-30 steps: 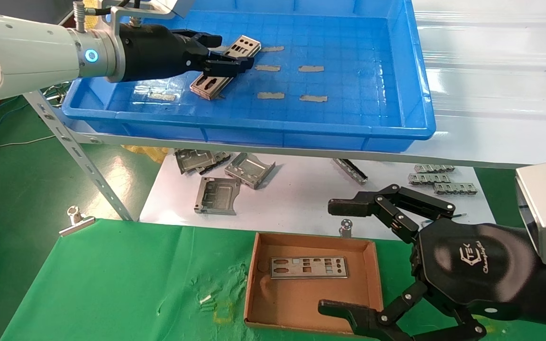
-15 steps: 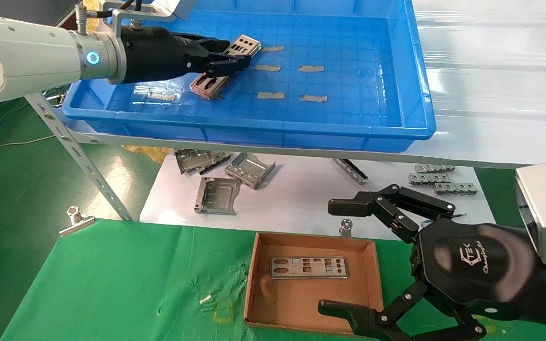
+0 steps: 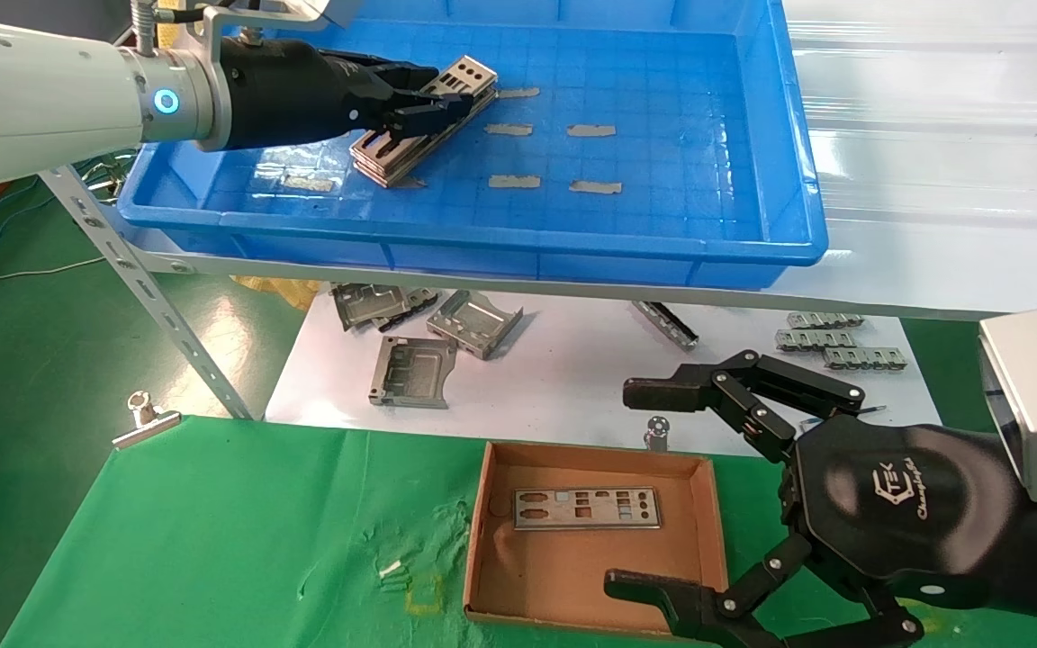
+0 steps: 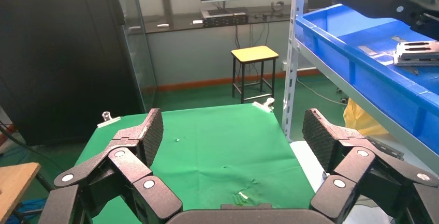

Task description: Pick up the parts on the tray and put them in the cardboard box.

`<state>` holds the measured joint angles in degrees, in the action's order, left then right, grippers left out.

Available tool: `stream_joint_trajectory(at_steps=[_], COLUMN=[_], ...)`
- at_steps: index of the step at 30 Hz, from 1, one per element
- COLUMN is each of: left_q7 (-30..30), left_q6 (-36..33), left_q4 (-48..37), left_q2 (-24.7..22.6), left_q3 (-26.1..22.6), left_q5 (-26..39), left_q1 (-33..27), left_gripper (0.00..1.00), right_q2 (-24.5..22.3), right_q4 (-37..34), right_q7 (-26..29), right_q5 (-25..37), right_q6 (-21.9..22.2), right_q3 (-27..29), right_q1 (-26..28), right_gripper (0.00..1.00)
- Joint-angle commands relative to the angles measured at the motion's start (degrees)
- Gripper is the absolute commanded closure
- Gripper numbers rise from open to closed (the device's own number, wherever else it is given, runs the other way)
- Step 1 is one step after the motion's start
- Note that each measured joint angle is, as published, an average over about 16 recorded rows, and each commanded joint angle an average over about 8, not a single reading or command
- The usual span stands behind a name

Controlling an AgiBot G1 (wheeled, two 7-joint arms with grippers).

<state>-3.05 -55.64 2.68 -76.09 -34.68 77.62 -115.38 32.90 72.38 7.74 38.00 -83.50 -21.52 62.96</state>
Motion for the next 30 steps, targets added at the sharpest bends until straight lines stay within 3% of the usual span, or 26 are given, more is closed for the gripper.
stream_joint_trajectory(at_steps=[1, 5, 9, 12, 14, 17, 22, 23, 30], left_q7=[0.25, 0.29, -0.02, -0.33, -0.52, -0.76, -1.06, -1.11, -1.16], left_q6=[0.24, 0.68, 0.72, 0.48, 0.25, -0.09, -0.45, -0.48, -0.2], left_q4=[-0.07, -0.32, -0.61, -0.77, -0.83, -0.91, -1.03, -1.05, -0.9], left_q2=[-0.01, -0.1, -0.17, -0.17, -0.15, -0.12, -0.15, -0.17, -0.23], left_q3=[0.06, 0.05, -0.01, -0.03, -0.03, -0.03, -0.23, -0.28, -0.33], left_q5=[-0.1, -0.11, -0.08, -0.1, -0.12, -0.15, 0.07, 0.13, 0.14], left_q1=[-0.08, -0.26, -0.33, -0.33, -0.32, -0.32, -0.28, -0.26, 0.01], left_gripper=[0.99, 0.79, 0.37, 0.13, 0.04, 0.0, 0.02, 0.1, 0.95], right_q2=[0.0, 0.0, 0.0, 0.0, 0.0, 0.0, 0.0, 0.0, 0.0], right_q4=[0.0, 0.0, 0.0, 0.0, 0.0, 0.0, 0.0, 0.0, 0.0], right_q7=[0.0, 0.0, 0.0, 0.0, 0.0, 0.0, 0.0, 0.0, -0.01], right_q5=[0.0, 0.0, 0.0, 0.0, 0.0, -0.01, -0.01, -0.01, -0.01], right_q6=[0.0, 0.0, 0.0, 0.0, 0.0, 0.0, 0.0, 0.0, 0.0], right_q3=[0.0, 0.0, 0.0, -0.01, -0.01, -0.01, -0.01, -0.01, -0.01], right_q1=[0.0, 0.0, 0.0, 0.0, 0.0, 0.0, 0.0, 0.0, 0.0], right_gripper=[0.0, 0.0, 0.0, 0.0, 0.0, 0.0, 0.0, 0.0, 0.0])
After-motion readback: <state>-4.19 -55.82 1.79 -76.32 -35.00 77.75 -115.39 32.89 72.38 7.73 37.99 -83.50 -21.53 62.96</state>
